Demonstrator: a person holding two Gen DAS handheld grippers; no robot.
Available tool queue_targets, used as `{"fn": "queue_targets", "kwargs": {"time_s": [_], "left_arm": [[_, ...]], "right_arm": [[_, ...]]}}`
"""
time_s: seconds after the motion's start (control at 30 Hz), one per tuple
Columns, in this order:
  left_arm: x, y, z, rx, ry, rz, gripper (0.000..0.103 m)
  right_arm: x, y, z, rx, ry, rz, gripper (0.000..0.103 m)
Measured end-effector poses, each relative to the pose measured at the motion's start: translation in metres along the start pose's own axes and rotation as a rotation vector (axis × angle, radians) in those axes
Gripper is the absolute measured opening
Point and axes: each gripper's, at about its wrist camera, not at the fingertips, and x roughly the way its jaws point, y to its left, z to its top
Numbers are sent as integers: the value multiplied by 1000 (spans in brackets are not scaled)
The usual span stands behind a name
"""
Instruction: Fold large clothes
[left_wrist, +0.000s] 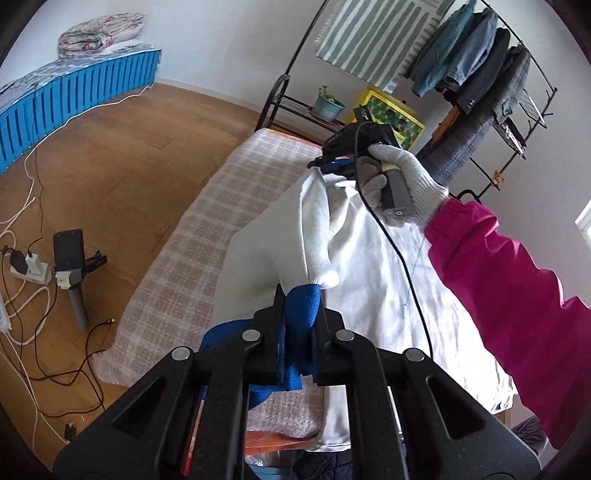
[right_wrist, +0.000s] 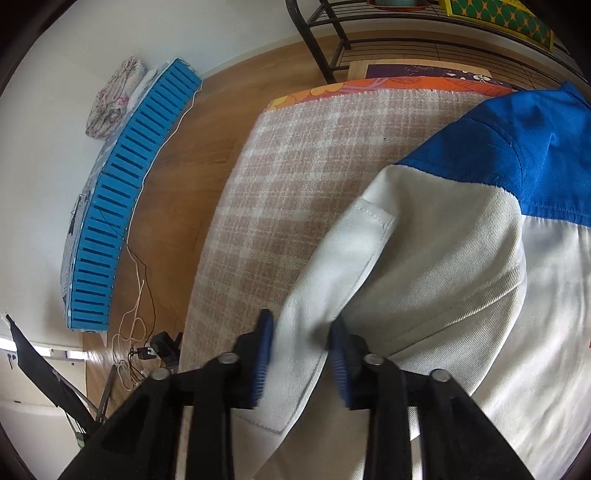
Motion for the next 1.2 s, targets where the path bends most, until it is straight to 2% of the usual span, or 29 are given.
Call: {"fn": "queue_targets", "kwargs": {"time_s": [0.07,0.23,0.37,0.53,0.57,0.73,0.77,0.83,0.9,0.93,1.0,1.03,1.07,1.13,1.2], "left_arm": [[-3,-19,-4,58,-3,-23,7],[3,-75,-28,200,60,-123,7],[9,-123,-58,334,136,-194,7],[24,-165,-101,462,253,-248,7],[27,-172,-109,490,271,-251,7],[33,-191,-135,564,321,-258,7],[33,-192,-137,569,323,-257,7],[32,-192,-141,578,319,-242,8],[31,-187,-141,587,316,-242,9],[28,-185,-141,589,302,-238,12],[19,-180,-143,582,276,-242,29],[14,-176,-142,562,257,-250,43],[6,-168,-141,529,237,-263,53],[-7,-147,-136,426,205,-282,56],[-10,-116,-129,284,188,-285,56]], "right_arm": [[-17,1,1,-15,-27,39,6],[-74,-5,-8,-86,-81,45,5],[-114,-40,-33,-56,-96,67,5],[-146,-97,-82,-27,-90,67,5],[-148,-111,-91,-13,-90,61,5],[-120,-163,-121,30,7,-111,6],[-115,-166,-125,30,21,-138,11],[-119,-168,-127,39,7,-138,15],[-128,-157,-124,-9,-15,-214,31],[-134,-152,-125,-50,-32,-254,33],[-147,-137,-126,-107,-57,-257,33],[-155,-132,-127,-129,-67,-245,34],[-162,-126,-130,-150,-80,-245,35],[-173,-117,-143,-174,-91,-240,35],[-183,-114,-160,-182,-84,-191,35]]}}
